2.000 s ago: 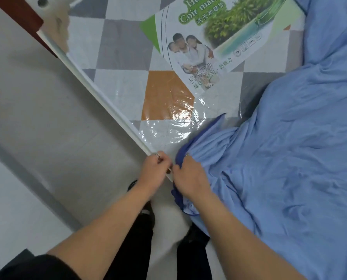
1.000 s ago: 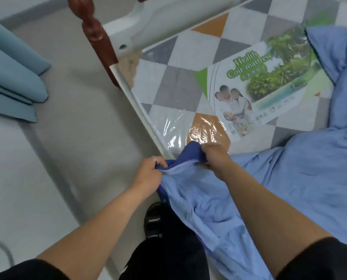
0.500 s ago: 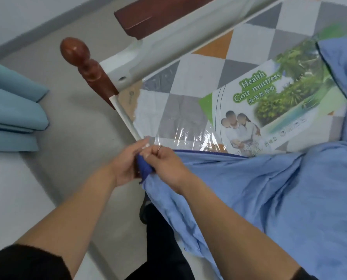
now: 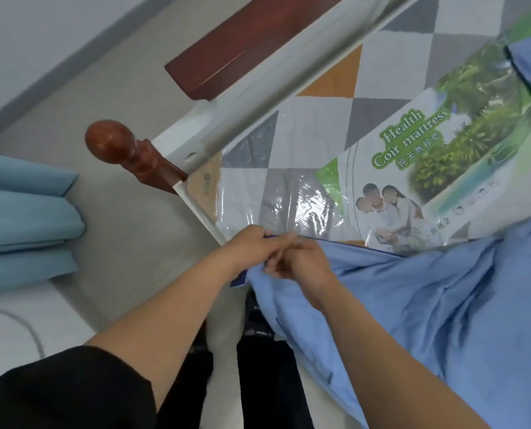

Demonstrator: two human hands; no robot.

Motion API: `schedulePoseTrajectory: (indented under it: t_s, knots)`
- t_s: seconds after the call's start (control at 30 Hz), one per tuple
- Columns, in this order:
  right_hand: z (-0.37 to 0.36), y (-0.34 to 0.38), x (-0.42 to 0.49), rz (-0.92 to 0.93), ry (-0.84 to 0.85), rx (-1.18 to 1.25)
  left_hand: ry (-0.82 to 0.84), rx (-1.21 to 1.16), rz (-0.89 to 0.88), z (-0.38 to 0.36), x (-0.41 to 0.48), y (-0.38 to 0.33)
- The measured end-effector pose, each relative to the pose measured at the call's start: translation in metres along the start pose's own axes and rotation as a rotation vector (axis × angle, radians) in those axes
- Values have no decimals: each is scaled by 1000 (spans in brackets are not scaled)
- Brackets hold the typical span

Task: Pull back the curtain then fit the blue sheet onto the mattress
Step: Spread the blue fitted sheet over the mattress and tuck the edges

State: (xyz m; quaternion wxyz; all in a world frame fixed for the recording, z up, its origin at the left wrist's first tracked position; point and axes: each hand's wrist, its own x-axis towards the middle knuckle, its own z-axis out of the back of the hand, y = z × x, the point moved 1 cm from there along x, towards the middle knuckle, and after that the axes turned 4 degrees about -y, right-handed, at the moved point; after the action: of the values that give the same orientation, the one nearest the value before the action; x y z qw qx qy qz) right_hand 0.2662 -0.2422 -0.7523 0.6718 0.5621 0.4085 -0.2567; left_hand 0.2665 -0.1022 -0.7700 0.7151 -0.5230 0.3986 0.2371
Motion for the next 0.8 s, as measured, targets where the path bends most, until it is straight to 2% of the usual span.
schedulePoseTrajectory:
  t_s: [0.07, 0.1, 0.2, 0.27, 0.3, 0.33, 0.4, 0.47, 0.5, 0.57, 0.67, 0.8]
  knots:
    - [14, -1, 26, -56, -71, 33, -14, 143, -127, 22, 8, 6]
    - [25, -5, 39, -92, -77, -28, -26, 215, -185, 32, 12, 9]
    - [63, -15, 72, -157, -154, -484, -168, 286, -278, 66, 19, 22]
    - [96, -16, 91, -135, -301, -904, -273, 258, -303, 92, 20, 26]
    - [111, -15, 98, -145, -375, -1009, -330, 228, -306, 105, 20, 28]
    - [123, -12, 104, -186, -418, -1028, -383, 206, -312, 118, 18, 30]
    - [127, 4, 112, -308, -424, -847, -480, 183, -326, 143, 11, 34]
    - [119, 33, 120, -335, -482, -819, -520, 164, -319, 156, 4, 38]
    - [111, 56, 128, -299, -548, -870, -536, 158, -317, 162, 1, 39]
    - [88, 114, 146, -114, -627, -994, -595, 172, -324, 181, -6, 41]
    - [37, 200, 163, 51, -527, -999, -688, 227, -339, 207, -17, 47]
    - [-19, 270, 167, 182, -553, -1006, -695, 261, -393, 216, -36, 61]
